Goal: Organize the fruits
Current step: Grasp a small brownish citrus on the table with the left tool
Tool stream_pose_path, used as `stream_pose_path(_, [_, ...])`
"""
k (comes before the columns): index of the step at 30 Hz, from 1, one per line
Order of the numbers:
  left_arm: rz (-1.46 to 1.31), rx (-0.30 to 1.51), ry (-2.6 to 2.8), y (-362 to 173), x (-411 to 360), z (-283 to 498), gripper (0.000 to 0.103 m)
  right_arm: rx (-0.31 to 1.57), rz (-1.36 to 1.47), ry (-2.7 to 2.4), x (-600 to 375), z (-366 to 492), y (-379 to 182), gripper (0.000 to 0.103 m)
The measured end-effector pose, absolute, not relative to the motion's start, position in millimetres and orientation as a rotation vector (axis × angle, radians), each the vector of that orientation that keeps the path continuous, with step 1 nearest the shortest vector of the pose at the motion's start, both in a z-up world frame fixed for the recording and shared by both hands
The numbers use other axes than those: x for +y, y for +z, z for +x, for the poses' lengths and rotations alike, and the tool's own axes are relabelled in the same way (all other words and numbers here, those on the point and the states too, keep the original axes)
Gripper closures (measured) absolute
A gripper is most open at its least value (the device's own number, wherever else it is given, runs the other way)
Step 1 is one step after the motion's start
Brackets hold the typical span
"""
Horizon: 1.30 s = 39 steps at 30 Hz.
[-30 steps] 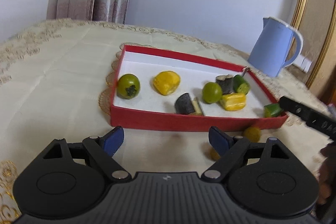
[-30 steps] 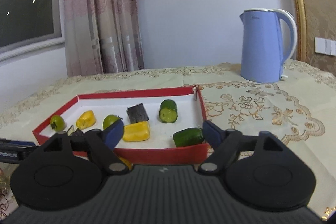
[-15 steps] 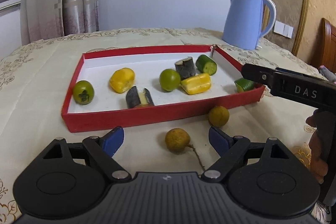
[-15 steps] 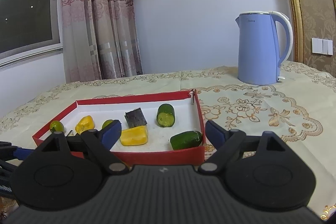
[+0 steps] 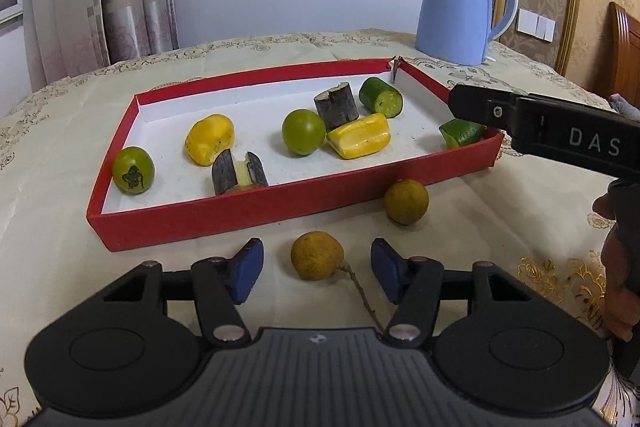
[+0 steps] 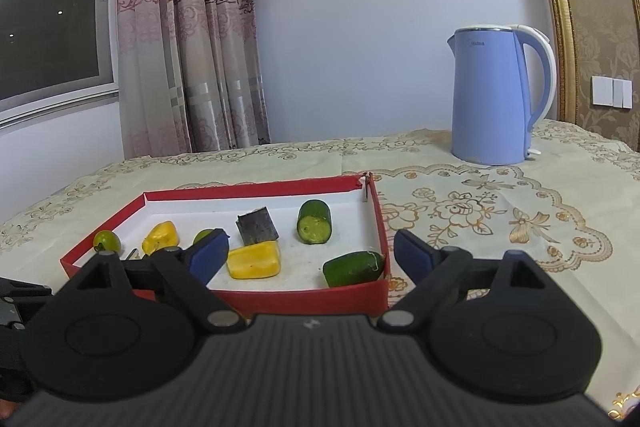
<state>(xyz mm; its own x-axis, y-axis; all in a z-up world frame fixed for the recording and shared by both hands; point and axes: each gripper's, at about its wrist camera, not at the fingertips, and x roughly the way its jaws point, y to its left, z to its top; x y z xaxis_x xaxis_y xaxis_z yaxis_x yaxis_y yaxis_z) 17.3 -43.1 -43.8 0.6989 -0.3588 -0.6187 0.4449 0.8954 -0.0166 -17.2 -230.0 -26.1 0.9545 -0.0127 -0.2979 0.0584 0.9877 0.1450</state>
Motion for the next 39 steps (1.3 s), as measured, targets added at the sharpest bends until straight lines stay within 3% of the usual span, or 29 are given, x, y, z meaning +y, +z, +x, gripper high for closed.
stream_pose_path(1, [0.138, 0.658, -0.449, -44.1, -43.0, 17.2, 0.046, 0.301, 0.153, -0.037, -230.0, -17.3, -26.0, 0.013])
stream_pose_path(4, [0.137, 0.652, -0.441, -43.7, -43.5, 17.7, 0.071, 0.302, 0.153, -0.038, -230.2, -17.4, -25.9, 0.013])
stream_pose_path(34, [0.066, 0.648, -0.395, -42.4, -14.3, 18.0, 0.072, 0.368, 0.170, -0.002, -230.0, -11.9, -30.5, 0.012])
stream_pose_path(39, [0.055, 0.637, -0.402, -43.1, -12.8, 18.8, 0.078, 0.373, 0.171, 0.000, -230.6, -10.4, -31.0, 0.012])
